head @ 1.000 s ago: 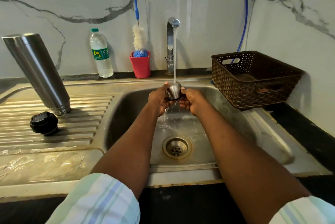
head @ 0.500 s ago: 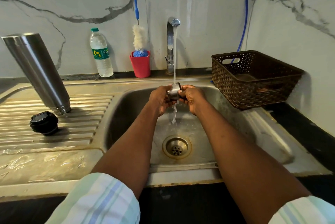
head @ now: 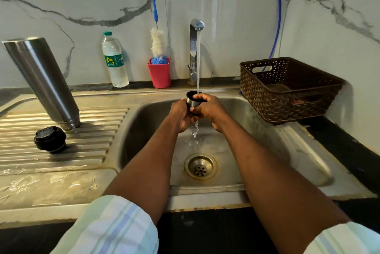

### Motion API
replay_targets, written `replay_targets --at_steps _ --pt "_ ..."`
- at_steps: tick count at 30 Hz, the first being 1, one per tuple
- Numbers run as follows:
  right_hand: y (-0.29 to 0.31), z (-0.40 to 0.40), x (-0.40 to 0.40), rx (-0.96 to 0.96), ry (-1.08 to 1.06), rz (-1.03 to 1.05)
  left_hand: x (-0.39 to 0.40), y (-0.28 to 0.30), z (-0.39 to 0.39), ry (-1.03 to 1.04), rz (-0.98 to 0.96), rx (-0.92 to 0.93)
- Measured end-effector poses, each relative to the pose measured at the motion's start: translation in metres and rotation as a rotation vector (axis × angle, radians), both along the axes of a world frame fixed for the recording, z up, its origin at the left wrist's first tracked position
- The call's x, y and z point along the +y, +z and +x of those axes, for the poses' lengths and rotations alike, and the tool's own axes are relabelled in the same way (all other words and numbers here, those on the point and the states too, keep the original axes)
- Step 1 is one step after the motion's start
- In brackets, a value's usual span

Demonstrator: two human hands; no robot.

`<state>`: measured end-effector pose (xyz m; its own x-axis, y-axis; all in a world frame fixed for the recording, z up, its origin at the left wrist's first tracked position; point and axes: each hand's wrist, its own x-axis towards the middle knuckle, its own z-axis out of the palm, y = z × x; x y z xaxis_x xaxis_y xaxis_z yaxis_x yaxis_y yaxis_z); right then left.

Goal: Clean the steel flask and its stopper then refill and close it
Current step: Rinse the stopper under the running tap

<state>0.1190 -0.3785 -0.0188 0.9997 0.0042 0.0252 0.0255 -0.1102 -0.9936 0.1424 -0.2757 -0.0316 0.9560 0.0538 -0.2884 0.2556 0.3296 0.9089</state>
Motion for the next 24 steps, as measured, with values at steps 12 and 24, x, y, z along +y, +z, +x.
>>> replay_targets --at_steps 12,24 --pt "-0.005 0.004 -0.001 -0.076 -0.193 -0.231 0.001 -0.003 0.007 0.068 0.040 -0.048" --pt "-0.012 0.013 0.000 -0.025 -0.232 -0.150 0.000 -0.002 0.006 0.108 0.038 -0.047"
